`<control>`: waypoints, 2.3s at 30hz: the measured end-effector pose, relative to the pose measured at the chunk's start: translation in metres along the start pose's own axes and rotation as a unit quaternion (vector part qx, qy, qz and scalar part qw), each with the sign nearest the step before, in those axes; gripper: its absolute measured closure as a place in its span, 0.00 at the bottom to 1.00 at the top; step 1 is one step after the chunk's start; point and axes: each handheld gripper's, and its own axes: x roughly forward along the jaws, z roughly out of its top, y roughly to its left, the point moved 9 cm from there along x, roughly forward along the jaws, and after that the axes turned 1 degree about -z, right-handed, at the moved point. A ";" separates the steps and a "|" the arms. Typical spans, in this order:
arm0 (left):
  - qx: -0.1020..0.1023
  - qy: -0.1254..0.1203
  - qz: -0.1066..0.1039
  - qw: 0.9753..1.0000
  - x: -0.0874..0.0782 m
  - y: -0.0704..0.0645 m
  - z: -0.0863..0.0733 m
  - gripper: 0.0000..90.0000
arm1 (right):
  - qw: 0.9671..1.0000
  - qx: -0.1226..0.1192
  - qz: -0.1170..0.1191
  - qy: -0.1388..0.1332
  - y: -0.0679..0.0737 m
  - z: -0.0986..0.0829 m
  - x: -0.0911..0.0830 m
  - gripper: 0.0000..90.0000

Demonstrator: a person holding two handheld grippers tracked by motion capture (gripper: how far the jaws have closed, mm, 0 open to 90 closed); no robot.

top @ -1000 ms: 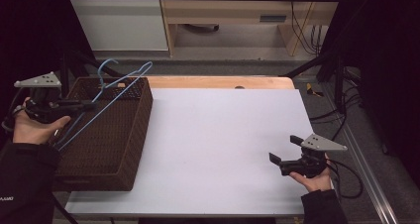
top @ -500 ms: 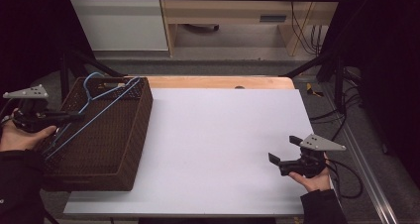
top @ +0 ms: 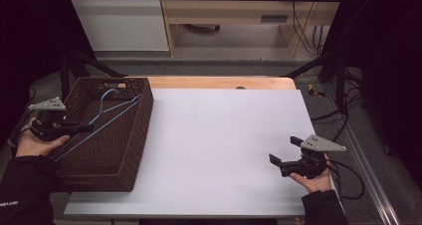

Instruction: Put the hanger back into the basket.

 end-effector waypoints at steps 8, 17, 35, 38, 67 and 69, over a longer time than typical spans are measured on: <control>-0.002 0.037 0.010 0.999 0.022 0.004 -0.015 0.96 | 1.000 -0.001 0.002 0.002 0.001 -0.001 0.001 0.01; -0.011 0.095 0.044 0.994 0.032 0.011 -0.038 0.96 | 1.000 0.000 0.004 0.002 0.002 0.000 0.001 0.01; 0.022 -0.014 0.050 0.998 -0.003 -0.036 -0.006 0.56 | 1.000 0.002 0.004 -0.008 0.003 0.004 -0.003 0.01; 0.018 -0.062 0.051 0.997 -0.010 -0.051 0.007 0.48 | 1.000 0.002 0.006 -0.009 0.004 0.004 -0.002 0.01; 0.018 -0.191 0.028 0.981 0.044 -0.169 0.027 0.07 | 1.000 0.008 0.006 -0.025 0.003 0.008 -0.009 0.00; 0.017 -0.190 0.023 0.981 0.049 -0.171 0.026 0.07 | 1.000 0.006 0.006 -0.025 0.003 0.008 -0.009 0.00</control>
